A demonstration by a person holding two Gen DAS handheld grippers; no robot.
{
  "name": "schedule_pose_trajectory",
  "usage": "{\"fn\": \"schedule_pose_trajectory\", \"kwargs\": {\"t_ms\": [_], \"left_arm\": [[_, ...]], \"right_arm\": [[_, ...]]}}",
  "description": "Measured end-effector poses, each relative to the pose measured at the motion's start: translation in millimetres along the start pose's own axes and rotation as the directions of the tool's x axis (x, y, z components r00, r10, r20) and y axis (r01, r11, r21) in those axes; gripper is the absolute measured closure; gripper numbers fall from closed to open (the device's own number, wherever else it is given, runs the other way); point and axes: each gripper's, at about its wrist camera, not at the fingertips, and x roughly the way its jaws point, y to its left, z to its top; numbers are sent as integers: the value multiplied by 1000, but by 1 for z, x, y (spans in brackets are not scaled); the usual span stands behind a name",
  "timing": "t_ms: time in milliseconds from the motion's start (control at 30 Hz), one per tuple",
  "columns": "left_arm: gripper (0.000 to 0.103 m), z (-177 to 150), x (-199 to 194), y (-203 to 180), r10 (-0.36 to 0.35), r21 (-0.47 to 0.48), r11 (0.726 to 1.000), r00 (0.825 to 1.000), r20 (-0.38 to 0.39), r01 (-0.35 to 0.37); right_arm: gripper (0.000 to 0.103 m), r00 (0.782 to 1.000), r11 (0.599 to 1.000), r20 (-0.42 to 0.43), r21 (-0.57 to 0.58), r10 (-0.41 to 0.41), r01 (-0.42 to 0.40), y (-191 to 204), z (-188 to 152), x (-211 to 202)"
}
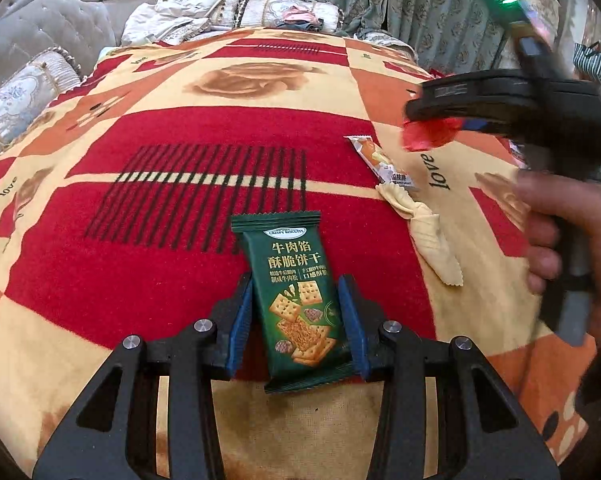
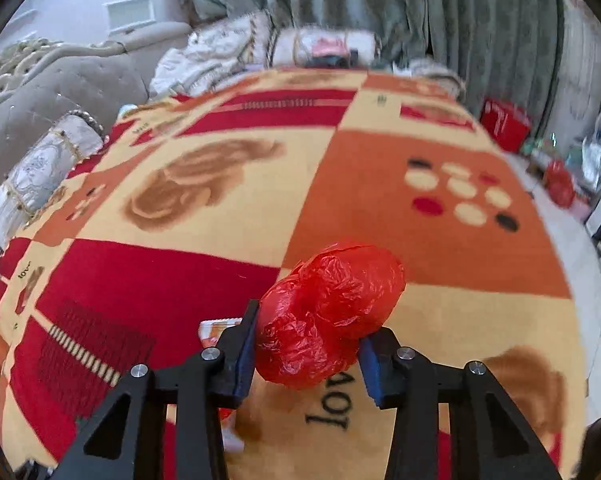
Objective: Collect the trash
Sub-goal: 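Lift the green packet with left tool while right tool carries the red bag toward the bin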
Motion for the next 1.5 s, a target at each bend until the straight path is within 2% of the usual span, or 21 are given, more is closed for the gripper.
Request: {"fn": "schedule_pose_trajectory", "kwargs": {"t_ms": [167, 300, 467, 667, 1133, 1500], "left_arm": [[63, -7, -14, 3, -9, 0, 1000, 1000, 1, 9], [63, -13, -39, 1, -31, -2, 1000, 999, 20, 31], [63, -20, -68, -15, -42, 47, 998, 998, 49, 40], [63, -30, -86, -31, -63, 88, 994, 997, 52, 59], [63, -35, -102, -39, -58, 113, 992, 996, 63, 51], [63, -39, -104, -49, -63, 141, 989, 997, 54, 55]], "right_arm": [[61, 999, 999, 45, -43, -11, 13, -6, -18, -56], [61, 998, 994, 59, -104, -25, 31, -11, -55, -102], [61, 1000, 998, 14, -68, -8, 9, -24, -107, -133], [61, 1000, 999, -7, -40, -20, 19, -33, -143, -155], [61, 999, 999, 4, -38, -32, 32, -45, -163, -189], [61, 998, 998, 6, 10, -55, 55, -59, -173, -202]]}}
